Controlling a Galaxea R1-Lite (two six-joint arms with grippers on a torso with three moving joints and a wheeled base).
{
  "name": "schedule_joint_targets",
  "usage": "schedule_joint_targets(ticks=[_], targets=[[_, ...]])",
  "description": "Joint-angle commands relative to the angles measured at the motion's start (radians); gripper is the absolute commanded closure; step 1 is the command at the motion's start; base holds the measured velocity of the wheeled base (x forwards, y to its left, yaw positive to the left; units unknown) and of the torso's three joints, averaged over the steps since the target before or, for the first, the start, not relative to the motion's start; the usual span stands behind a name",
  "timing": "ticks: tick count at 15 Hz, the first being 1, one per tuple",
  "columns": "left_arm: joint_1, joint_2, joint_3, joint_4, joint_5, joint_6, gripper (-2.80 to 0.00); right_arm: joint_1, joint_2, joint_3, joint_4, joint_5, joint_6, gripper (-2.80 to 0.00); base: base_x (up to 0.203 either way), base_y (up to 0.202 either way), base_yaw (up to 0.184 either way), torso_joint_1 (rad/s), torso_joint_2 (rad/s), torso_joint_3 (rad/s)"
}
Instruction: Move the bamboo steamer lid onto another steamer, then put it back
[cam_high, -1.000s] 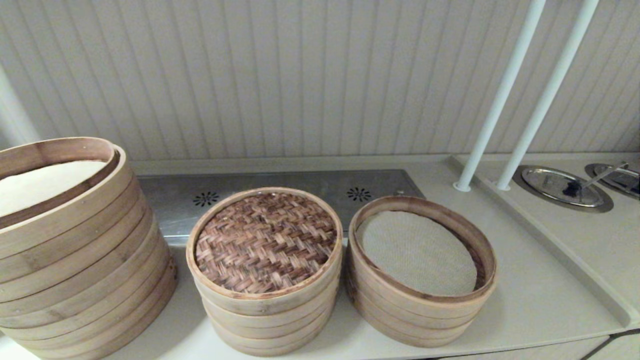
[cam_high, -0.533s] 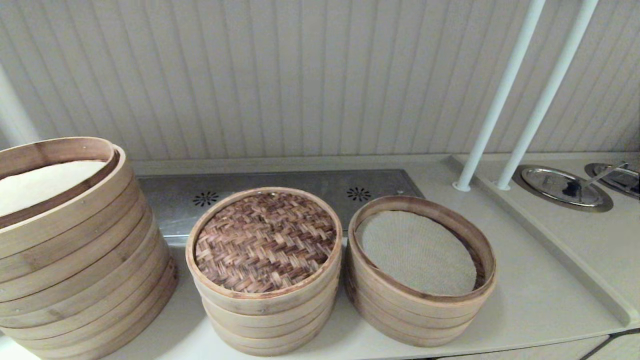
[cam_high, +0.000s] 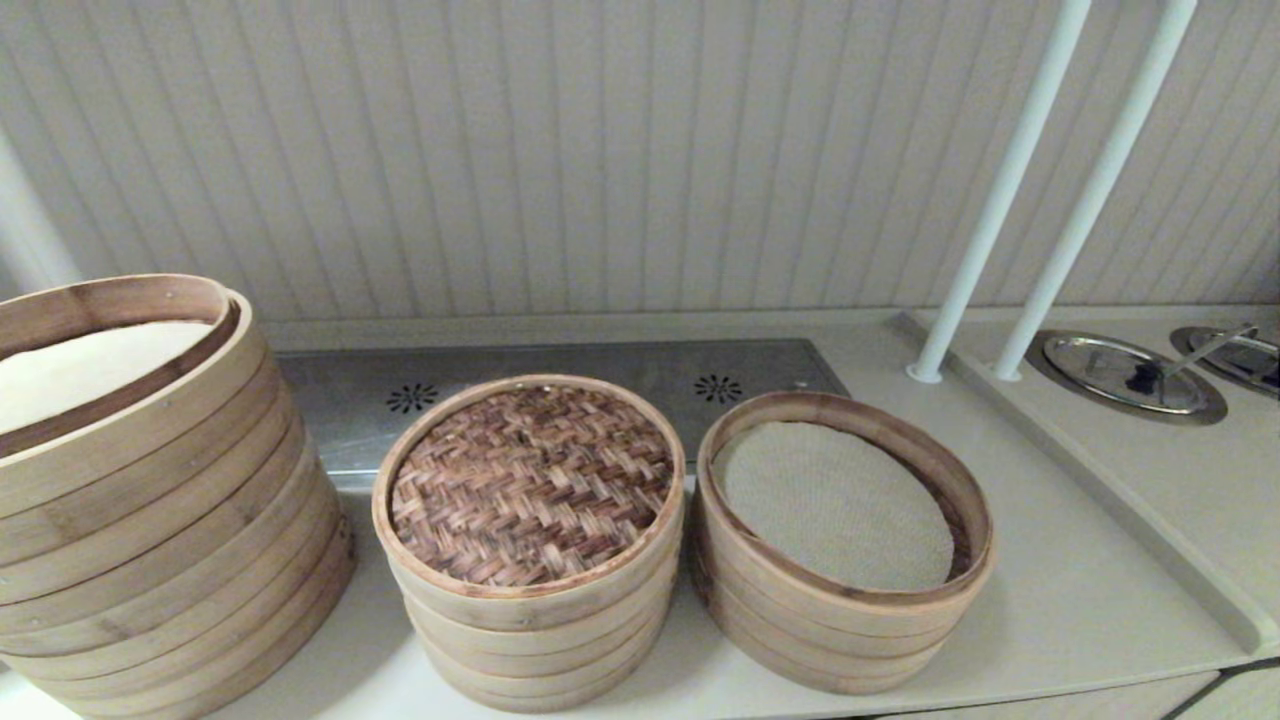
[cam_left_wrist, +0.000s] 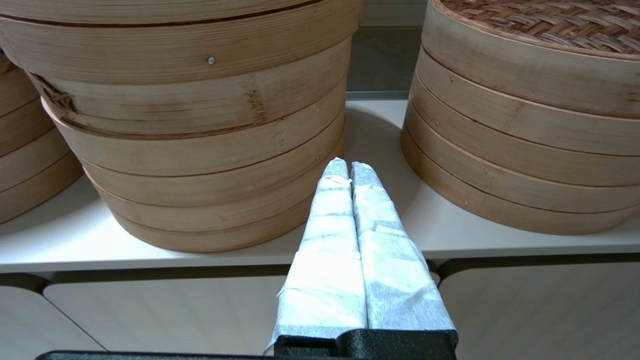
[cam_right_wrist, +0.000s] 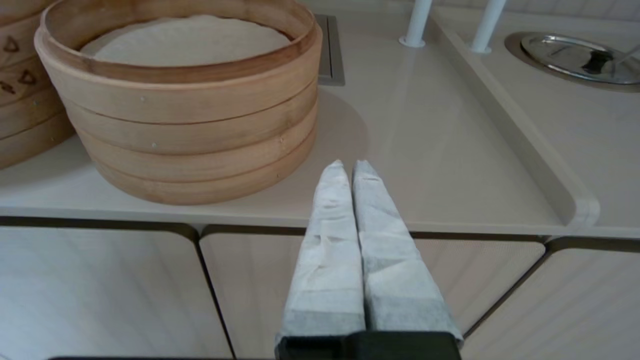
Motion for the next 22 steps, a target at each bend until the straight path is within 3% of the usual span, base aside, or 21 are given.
schedule_joint_targets(ticks=[1,6,22], targets=[[0.000,0.002,0.000,0.000,0.000,0.000,0.00,0.000,0.001,0.003,0.006,0.001,0.001,0.00,0.000,0.000,0.000,0.000,0.00,0.000],[0.000,0.002,0.000,0.000,0.000,-0.001,0.00,0.000,0.004,0.005,0.005,-0.020,0.062,0.00,0.000,0.000,0.000,0.000,0.00,0.000],[0.000,0.002,0.000,0.000,0.000,0.000,0.00,0.000,0.006,0.005,0.004,-0.025,0.060,0.00,0.000,0.000,0.000,0.000,0.00,0.000]])
